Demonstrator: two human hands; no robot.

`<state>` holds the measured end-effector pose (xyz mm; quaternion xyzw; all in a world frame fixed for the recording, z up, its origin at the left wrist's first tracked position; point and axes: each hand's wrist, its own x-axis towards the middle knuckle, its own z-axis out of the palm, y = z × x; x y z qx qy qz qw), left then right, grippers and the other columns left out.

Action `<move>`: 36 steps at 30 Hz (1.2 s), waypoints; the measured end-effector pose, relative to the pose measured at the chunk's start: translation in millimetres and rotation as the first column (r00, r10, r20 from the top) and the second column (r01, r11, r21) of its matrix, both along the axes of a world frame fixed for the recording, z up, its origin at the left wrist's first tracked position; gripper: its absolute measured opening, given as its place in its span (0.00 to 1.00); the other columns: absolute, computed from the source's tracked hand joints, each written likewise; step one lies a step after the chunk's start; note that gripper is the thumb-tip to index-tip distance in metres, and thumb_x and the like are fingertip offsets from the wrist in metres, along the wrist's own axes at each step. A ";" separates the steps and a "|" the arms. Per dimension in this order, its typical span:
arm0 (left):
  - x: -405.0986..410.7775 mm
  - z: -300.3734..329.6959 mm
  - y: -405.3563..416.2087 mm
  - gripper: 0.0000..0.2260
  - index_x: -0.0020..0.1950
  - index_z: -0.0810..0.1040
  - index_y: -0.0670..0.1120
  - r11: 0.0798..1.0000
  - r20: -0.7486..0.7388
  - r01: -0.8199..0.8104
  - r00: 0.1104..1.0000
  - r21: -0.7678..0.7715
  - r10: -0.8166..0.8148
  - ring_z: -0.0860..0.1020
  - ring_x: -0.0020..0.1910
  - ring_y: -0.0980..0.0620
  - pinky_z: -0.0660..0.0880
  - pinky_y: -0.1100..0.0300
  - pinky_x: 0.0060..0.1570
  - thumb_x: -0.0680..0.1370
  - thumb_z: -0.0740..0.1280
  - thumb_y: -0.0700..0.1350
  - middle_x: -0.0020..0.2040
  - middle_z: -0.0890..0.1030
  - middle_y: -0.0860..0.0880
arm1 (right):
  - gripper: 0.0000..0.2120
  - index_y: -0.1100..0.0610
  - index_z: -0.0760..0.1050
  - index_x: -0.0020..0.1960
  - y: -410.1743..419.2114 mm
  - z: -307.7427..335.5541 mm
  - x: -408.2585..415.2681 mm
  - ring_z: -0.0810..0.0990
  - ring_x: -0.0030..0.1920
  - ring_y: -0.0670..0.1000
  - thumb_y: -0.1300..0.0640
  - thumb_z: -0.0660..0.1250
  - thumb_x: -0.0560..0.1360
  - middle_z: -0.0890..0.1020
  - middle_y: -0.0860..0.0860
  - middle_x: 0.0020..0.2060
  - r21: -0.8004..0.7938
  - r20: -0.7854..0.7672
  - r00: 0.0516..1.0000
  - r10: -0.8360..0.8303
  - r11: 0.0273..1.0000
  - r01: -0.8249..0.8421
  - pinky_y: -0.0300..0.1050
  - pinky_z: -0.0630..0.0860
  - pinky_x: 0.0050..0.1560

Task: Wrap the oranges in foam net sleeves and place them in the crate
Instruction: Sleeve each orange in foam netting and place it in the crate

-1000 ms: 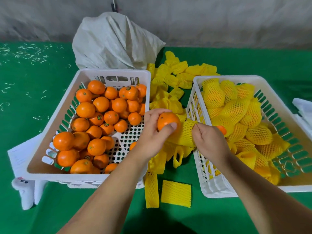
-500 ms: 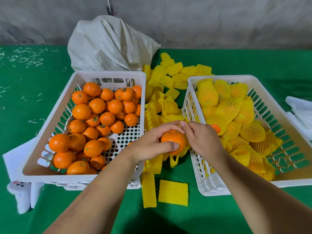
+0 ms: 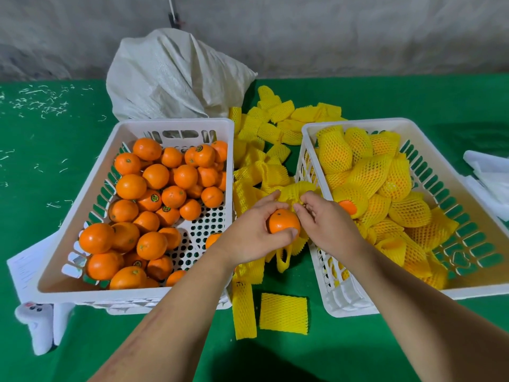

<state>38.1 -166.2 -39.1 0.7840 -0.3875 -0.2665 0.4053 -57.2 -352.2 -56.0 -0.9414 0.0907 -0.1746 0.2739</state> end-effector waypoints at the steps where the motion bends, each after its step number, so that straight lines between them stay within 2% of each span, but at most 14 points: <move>1: -0.5 -1.4 -0.7 0.37 0.79 0.70 0.53 1.000 0.010 -0.023 1.000 -0.001 0.023 0.61 0.74 0.65 0.64 0.69 0.65 0.72 0.71 0.64 0.84 0.59 0.56 | 0.09 0.53 0.72 0.46 0.0 0.3 -0.3 0.71 0.28 0.47 0.51 0.63 0.83 0.70 0.46 0.27 0.001 0.004 1.000 -0.005 1.000 0.005 0.46 0.64 0.26; 6: -2.9 -5.6 -0.3 0.43 0.82 0.66 0.50 0.968 0.023 -0.220 0.974 -0.119 0.225 0.65 0.74 0.61 0.65 0.70 0.67 0.72 0.71 0.68 0.81 0.66 0.52 | 0.06 0.54 0.75 0.51 1.9 5.0 -4.2 0.69 0.27 0.44 0.52 0.65 0.83 0.69 0.42 0.28 -0.038 0.032 0.999 0.007 0.999 -0.005 0.40 0.59 0.26; 9: -3.2 -6.2 -0.9 0.36 0.79 0.65 0.54 0.931 -0.002 -0.294 0.954 -0.215 0.300 0.76 0.66 0.54 0.78 0.55 0.64 0.75 0.72 0.64 0.72 0.72 0.54 | 0.06 0.54 0.72 0.47 7.2 10.1 -8.8 0.64 0.26 0.43 0.54 0.66 0.81 0.64 0.40 0.29 -0.127 0.064 0.997 0.047 0.991 -0.039 0.36 0.53 0.28; 11: -3.7 -5.4 -3.1 0.31 0.75 0.62 0.54 0.896 -0.050 -0.336 0.940 -0.292 0.336 0.77 0.61 0.54 0.81 0.50 0.59 0.78 0.74 0.59 0.67 0.70 0.54 | 0.07 0.54 0.70 0.45 11.8 13.5 -11.7 0.62 0.29 0.46 0.52 0.63 0.81 0.66 0.42 0.31 -0.200 0.092 0.992 0.086 0.978 -0.067 0.38 0.54 0.28; 12: -3.5 -6.0 -4.0 0.32 0.75 0.60 0.53 0.887 -0.047 -0.346 0.936 -0.307 0.349 0.75 0.64 0.57 0.79 0.54 0.61 0.79 0.73 0.59 0.68 0.68 0.54 | 0.08 0.54 0.70 0.45 13.5 14.7 -12.9 0.63 0.30 0.47 0.51 0.62 0.80 0.68 0.43 0.34 -0.230 0.099 0.989 0.106 0.970 -0.081 0.39 0.56 0.28; 14: -2.0 -6.4 -4.8 0.37 0.81 0.55 0.52 0.915 0.009 -0.302 0.949 -0.266 0.316 0.65 0.68 0.73 0.68 0.75 0.64 0.79 0.71 0.61 0.70 0.62 0.56 | 0.07 0.53 0.69 0.46 15.1 15.5 -14.1 0.64 0.32 0.47 0.50 0.61 0.80 0.72 0.47 0.37 -0.262 0.089 0.987 0.136 0.959 -0.108 0.41 0.58 0.28; 16: -0.2 -5.1 -2.2 0.39 0.84 0.51 0.53 0.964 0.022 -0.188 0.981 -0.188 0.195 0.61 0.62 0.82 0.62 0.83 0.58 0.80 0.69 0.60 0.66 0.58 0.59 | 0.07 0.51 0.65 0.47 15.3 15.9 -14.2 0.65 0.31 0.47 0.49 0.60 0.80 0.71 0.47 0.39 -0.235 0.070 0.986 0.152 0.963 -0.132 0.44 0.60 0.27; 19: 3.3 -5.3 4.1 0.40 0.84 0.53 0.55 0.982 0.005 -0.093 0.995 -0.164 0.096 0.65 0.64 0.74 0.71 0.71 0.62 0.77 0.70 0.50 0.67 0.58 0.58 | 0.07 0.51 0.65 0.47 13.3 15.4 -12.9 0.66 0.31 0.48 0.49 0.62 0.79 0.70 0.47 0.39 -0.169 0.058 0.988 0.142 0.977 -0.130 0.45 0.61 0.26; 21: 2.3 -5.4 4.0 0.37 0.83 0.57 0.52 0.965 0.004 -0.131 0.991 -0.229 0.135 0.67 0.71 0.62 0.74 0.64 0.66 0.79 0.74 0.47 0.72 0.60 0.56 | 0.06 0.53 0.67 0.48 12.9 14.9 -12.0 0.66 0.32 0.49 0.53 0.63 0.80 0.71 0.48 0.40 -0.160 0.053 0.991 0.123 0.981 -0.114 0.44 0.60 0.29; 23: -2.0 -4.7 1.2 0.36 0.83 0.60 0.50 0.928 -0.023 -0.233 0.971 -0.289 0.237 0.74 0.69 0.55 0.79 0.60 0.63 0.80 0.75 0.48 0.73 0.67 0.50 | 0.05 0.56 0.69 0.48 14.4 15.7 -12.7 0.67 0.32 0.50 0.54 0.62 0.80 0.72 0.50 0.40 -0.190 0.059 0.990 0.130 0.975 -0.117 0.44 0.61 0.30; 26: -3.1 -3.6 -2.8 0.34 0.81 0.64 0.51 0.875 -0.035 -0.380 0.921 -0.299 0.388 0.79 0.51 0.57 0.78 0.65 0.47 0.79 0.75 0.53 0.66 0.77 0.44 | 0.07 0.55 0.69 0.48 17.1 16.5 -15.6 0.67 0.32 0.51 0.51 0.60 0.79 0.72 0.49 0.40 -0.224 0.087 0.982 0.167 0.964 -0.144 0.47 0.64 0.27; 28: -3.3 -2.7 -2.4 0.32 0.78 0.67 0.52 0.861 -0.037 -0.414 0.905 -0.297 0.423 0.79 0.45 0.58 0.76 0.66 0.43 0.78 0.75 0.57 0.60 0.81 0.49 | 0.09 0.52 0.67 0.48 15.6 16.0 -15.4 0.67 0.31 0.49 0.47 0.61 0.79 0.69 0.46 0.38 -0.182 0.062 0.986 0.152 0.974 -0.138 0.46 0.65 0.27; 32: -9.5 0.5 -0.9 0.30 0.73 0.71 0.51 0.861 -0.057 -0.399 0.914 -0.315 0.402 0.84 0.48 0.58 0.83 0.54 0.47 0.76 0.73 0.63 0.56 0.85 0.55 | 0.13 0.45 0.64 0.50 11.6 14.2 -12.3 0.70 0.31 0.44 0.38 0.63 0.77 0.68 0.41 0.34 -0.106 -0.055 0.995 0.085 0.990 -0.091 0.36 0.58 0.28; 36: -2.1 -2.7 3.5 0.35 0.80 0.65 0.57 0.937 -0.071 -0.212 0.977 -0.277 0.200 0.80 0.62 0.56 0.79 0.51 0.61 0.76 0.74 0.59 0.67 0.79 0.55 | 0.07 0.46 0.63 0.49 11.3 13.8 -13.1 0.69 0.31 0.43 0.45 0.59 0.76 0.68 0.42 0.34 -0.031 -0.020 0.997 0.068 0.997 -0.069 0.36 0.55 0.29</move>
